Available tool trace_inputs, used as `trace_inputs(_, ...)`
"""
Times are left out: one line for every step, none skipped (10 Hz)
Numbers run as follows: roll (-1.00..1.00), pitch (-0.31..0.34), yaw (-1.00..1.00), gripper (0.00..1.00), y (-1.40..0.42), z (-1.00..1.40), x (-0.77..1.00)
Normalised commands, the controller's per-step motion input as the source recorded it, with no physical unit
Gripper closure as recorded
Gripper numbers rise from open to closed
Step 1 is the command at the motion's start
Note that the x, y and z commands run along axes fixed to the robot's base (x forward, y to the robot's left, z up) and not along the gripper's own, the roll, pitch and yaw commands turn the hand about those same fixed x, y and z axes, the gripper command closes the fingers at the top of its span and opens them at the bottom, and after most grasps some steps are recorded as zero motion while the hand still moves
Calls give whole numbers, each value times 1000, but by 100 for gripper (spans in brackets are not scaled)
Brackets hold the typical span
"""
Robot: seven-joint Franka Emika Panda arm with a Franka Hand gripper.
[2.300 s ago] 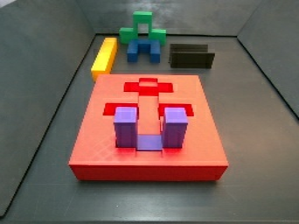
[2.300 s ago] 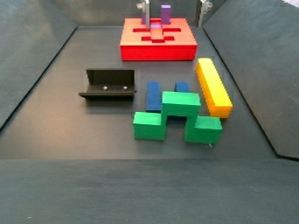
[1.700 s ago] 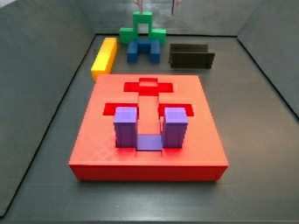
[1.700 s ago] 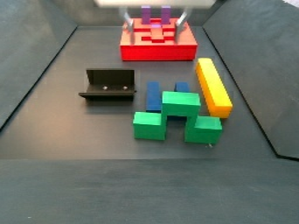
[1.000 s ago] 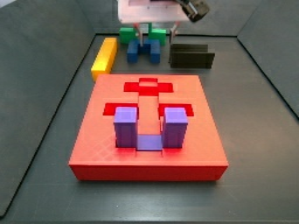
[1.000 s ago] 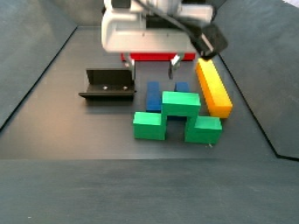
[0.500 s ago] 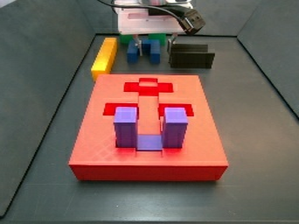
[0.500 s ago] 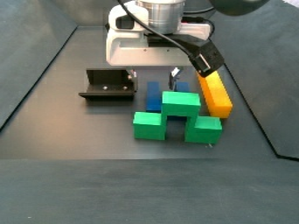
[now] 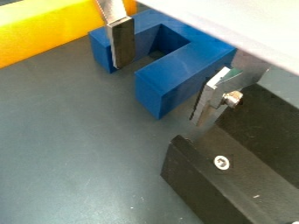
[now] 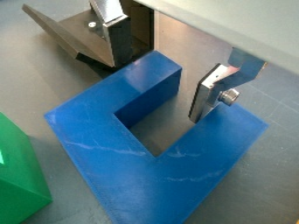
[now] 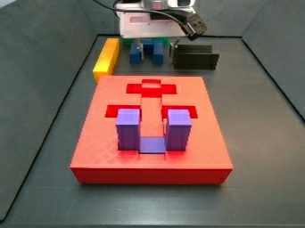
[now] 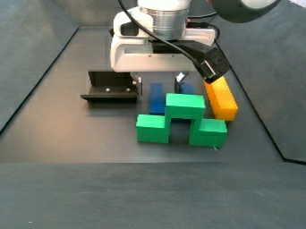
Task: Pick up the blue object. Move up. Place the blue object on the fixture. Regrasp the blue object. Move to above the board. Insert the blue object.
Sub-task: Pick up the blue object.
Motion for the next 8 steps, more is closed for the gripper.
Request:
trace_inputs(0, -3, 0, 0, 0, -34, 0)
trace_inputs(0, -4, 0, 0, 0, -20, 0)
trace_inputs(14, 0, -3, 0, 0, -17, -17)
trace_inputs(61, 0, -140, 0, 0, 0, -23)
trace_inputs(47, 4, -186, 0, 0, 0, 0)
trace_inputs(23, 3, -137, 0, 0, 0, 0)
trace_inputs(20, 0, -111, 0, 0, 0, 0)
trace_inputs(0, 0, 0, 0, 0, 0, -20)
